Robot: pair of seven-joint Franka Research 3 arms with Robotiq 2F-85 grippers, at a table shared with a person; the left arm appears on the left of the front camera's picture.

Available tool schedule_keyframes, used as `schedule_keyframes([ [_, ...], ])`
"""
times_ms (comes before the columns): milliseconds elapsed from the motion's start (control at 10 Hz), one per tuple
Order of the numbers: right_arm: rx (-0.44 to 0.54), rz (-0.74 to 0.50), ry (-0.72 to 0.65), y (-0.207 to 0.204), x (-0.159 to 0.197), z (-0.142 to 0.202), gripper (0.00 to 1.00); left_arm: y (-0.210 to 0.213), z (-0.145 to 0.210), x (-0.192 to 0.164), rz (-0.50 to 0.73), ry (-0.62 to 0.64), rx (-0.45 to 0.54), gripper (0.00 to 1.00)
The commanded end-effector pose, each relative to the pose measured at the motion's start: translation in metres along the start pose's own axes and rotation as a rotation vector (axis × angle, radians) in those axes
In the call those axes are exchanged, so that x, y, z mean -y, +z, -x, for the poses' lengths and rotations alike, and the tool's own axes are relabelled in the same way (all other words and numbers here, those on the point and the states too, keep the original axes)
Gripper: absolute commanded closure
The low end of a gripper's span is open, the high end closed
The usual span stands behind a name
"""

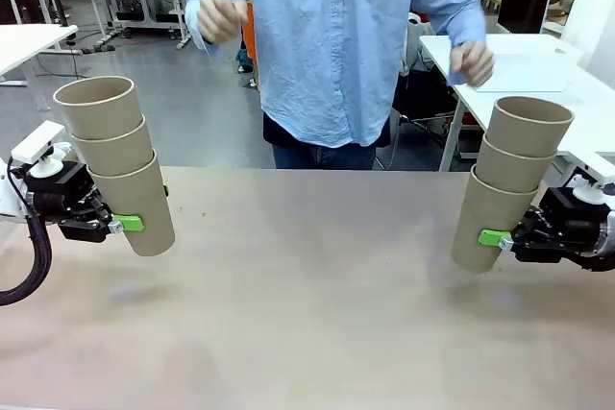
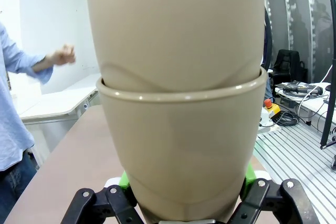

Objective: Stack the cups and store them in the basket.
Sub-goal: Place the stack of Reusable plastic cups into the Pantry Basket.

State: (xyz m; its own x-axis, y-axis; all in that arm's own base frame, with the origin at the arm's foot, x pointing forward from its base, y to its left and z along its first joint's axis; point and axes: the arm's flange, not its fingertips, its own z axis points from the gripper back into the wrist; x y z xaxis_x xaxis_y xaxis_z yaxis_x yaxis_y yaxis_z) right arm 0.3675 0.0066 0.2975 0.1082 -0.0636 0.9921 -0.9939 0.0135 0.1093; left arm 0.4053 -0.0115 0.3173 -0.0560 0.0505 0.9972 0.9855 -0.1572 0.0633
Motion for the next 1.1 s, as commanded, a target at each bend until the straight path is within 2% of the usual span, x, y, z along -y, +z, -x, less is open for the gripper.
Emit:
schedule_keyframes([
  [0, 0.002, -0.002, 0.005, -0.0003, -0.0002, -0.0041, 0.16, 0.0013, -0.0029, -0.0009, 0.006, -0.01, 0.007, 0.16],
  [1000, 0.002, -0.002, 0.005, -0.0003, -0.0002, -0.0041, 0.16, 0.0013, -0.0029, -0.0009, 0.006, -0.01, 0.007, 0.16],
])
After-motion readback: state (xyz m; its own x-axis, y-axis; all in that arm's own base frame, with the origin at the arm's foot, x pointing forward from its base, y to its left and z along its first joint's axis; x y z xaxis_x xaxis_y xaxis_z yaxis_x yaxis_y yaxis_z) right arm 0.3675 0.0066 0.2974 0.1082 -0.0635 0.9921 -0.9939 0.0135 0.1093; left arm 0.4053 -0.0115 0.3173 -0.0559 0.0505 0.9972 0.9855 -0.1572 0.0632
